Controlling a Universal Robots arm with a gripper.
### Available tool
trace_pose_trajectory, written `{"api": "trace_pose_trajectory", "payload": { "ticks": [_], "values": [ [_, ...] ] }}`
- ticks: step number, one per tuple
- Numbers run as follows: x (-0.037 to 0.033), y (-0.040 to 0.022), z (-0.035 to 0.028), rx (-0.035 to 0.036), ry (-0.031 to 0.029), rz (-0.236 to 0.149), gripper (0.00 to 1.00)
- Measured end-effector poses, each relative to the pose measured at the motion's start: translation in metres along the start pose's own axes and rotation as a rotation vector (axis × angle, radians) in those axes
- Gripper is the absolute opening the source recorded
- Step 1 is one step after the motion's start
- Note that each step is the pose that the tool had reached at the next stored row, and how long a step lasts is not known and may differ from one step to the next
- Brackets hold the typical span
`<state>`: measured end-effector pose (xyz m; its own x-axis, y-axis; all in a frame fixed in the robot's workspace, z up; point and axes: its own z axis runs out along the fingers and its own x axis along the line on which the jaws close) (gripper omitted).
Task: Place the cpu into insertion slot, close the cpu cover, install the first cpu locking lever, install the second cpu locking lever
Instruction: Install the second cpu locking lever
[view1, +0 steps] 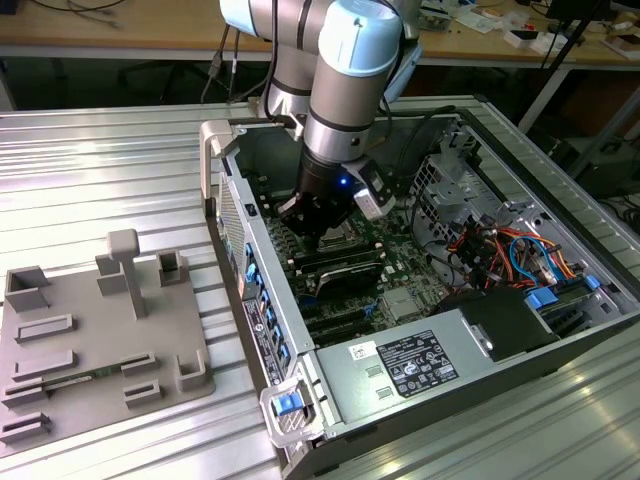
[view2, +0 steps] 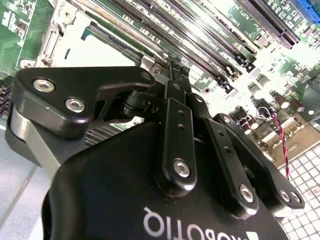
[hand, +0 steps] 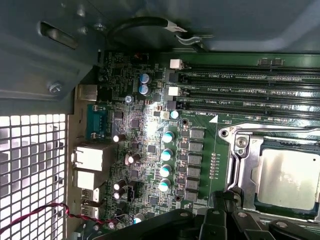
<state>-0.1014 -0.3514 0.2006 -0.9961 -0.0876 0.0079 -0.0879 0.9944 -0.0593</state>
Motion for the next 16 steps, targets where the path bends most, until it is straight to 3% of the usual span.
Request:
{"api": "trace_pose_trajectory", "payload": {
  "ticks": [6, 9, 13, 14, 16],
  "values": [
    [0.0002, 0.0001, 0.0015, -0.0043, 0.0, -0.001, 0.11],
    [0.0013, -0.0009, 0.005, -0.002, 0.0033, -0.002, 0.11],
    [0.0022, -0.0017, 0.0042, -0.001, 0.0069, -0.003, 0.11],
    [0.0061, -0.0062, -0.0027, 0.0139, 0.0209, -0.004, 0.11],
    [0.0062, -0.0062, -0.0028, 0.0143, 0.0212, -0.003, 0.11]
  ]
}}
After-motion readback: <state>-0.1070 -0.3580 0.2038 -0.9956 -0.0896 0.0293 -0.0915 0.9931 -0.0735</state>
